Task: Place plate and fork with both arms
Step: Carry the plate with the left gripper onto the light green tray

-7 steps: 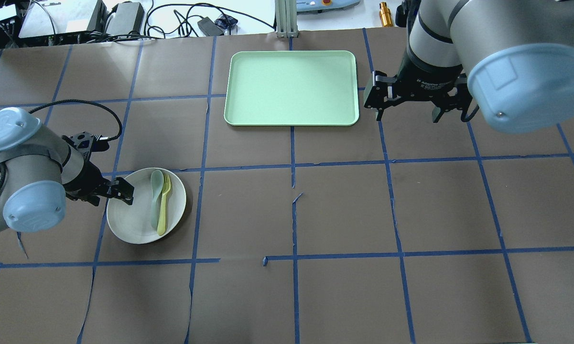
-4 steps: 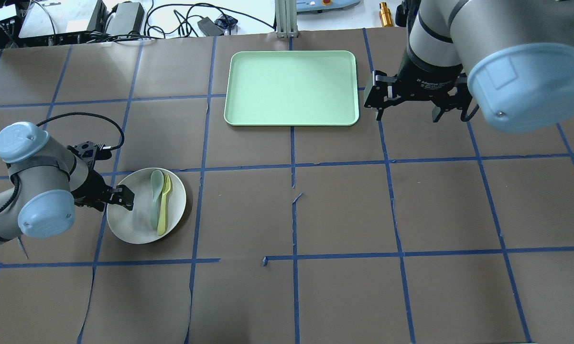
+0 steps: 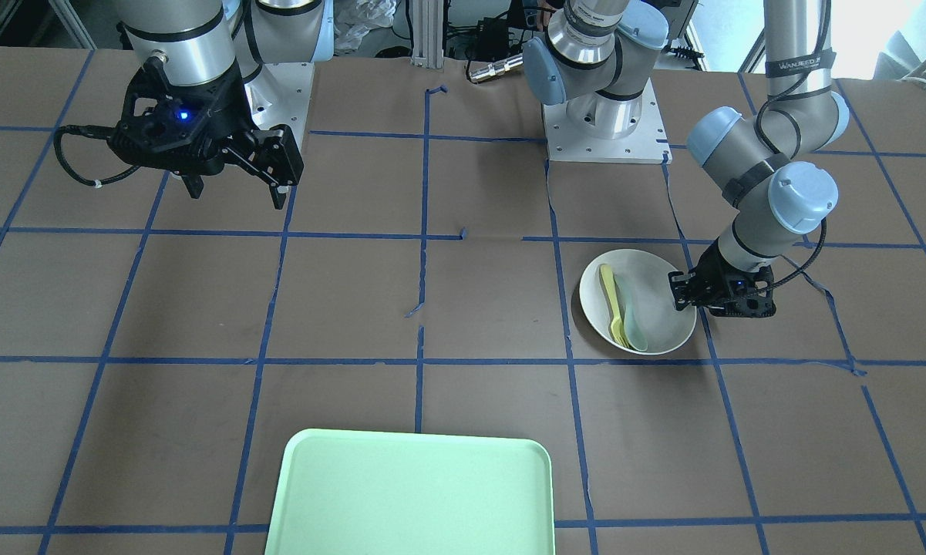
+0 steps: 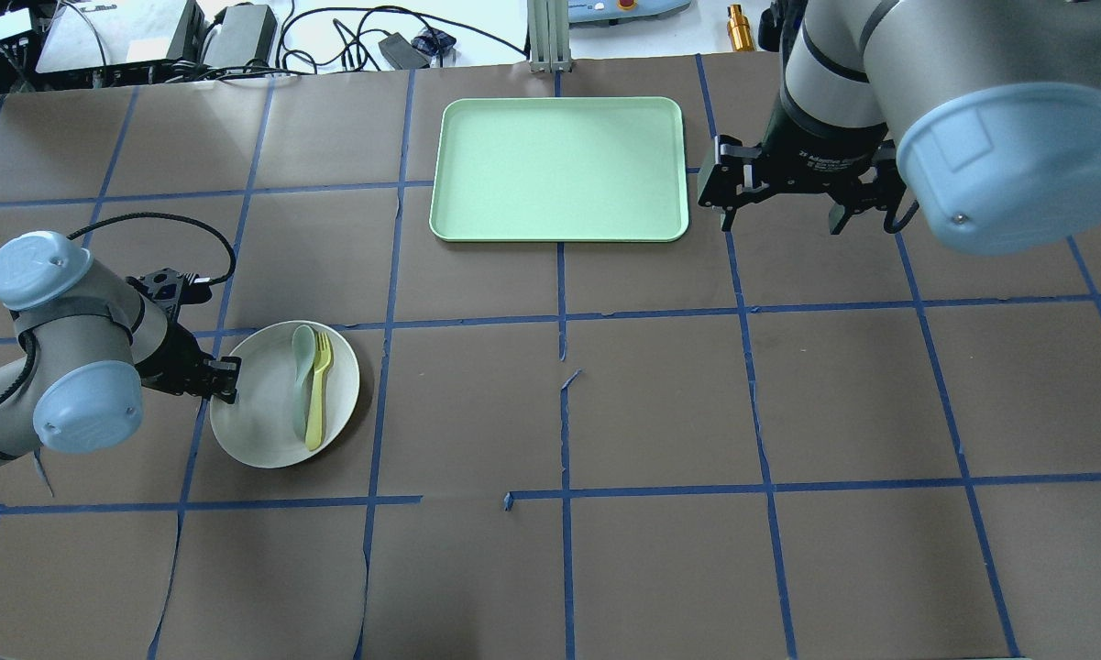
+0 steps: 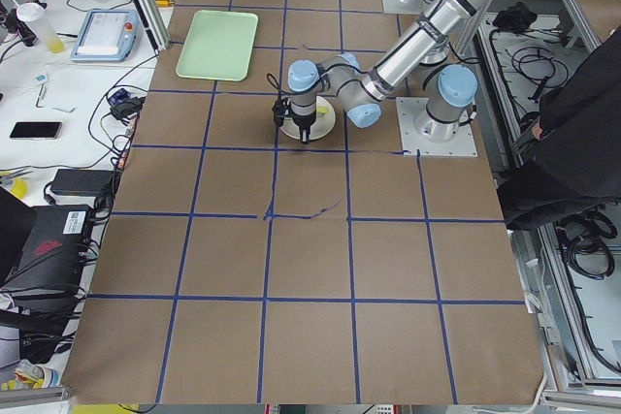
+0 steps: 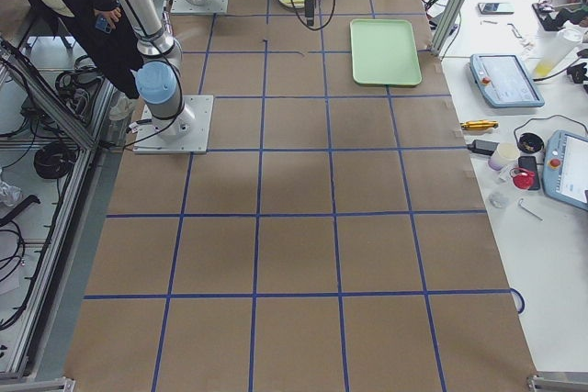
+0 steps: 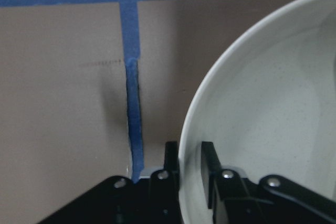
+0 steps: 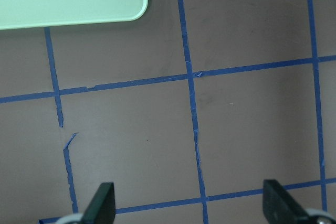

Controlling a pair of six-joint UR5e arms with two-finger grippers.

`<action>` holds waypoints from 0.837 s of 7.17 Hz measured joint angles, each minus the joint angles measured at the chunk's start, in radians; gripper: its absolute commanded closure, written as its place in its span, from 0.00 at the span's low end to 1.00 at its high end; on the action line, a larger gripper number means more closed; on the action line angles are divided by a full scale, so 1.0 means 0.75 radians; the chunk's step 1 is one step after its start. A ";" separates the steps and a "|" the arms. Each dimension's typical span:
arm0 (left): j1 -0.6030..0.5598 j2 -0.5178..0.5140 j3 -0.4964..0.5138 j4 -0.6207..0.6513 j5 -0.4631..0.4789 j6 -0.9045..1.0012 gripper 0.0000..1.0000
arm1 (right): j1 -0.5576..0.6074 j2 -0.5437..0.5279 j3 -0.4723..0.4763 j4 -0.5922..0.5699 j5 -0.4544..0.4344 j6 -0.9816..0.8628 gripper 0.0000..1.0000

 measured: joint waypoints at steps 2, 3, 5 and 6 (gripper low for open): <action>-0.007 0.002 0.068 -0.058 -0.096 -0.090 1.00 | 0.000 0.000 0.000 0.000 -0.001 0.000 0.00; -0.013 -0.008 0.136 -0.132 -0.199 -0.157 1.00 | 0.000 0.000 0.000 0.000 0.000 0.000 0.00; -0.022 -0.048 0.246 -0.239 -0.395 -0.267 1.00 | 0.000 0.000 0.001 0.000 0.000 0.000 0.00; -0.044 -0.082 0.296 -0.255 -0.483 -0.319 1.00 | 0.000 0.000 0.002 0.000 0.000 0.000 0.00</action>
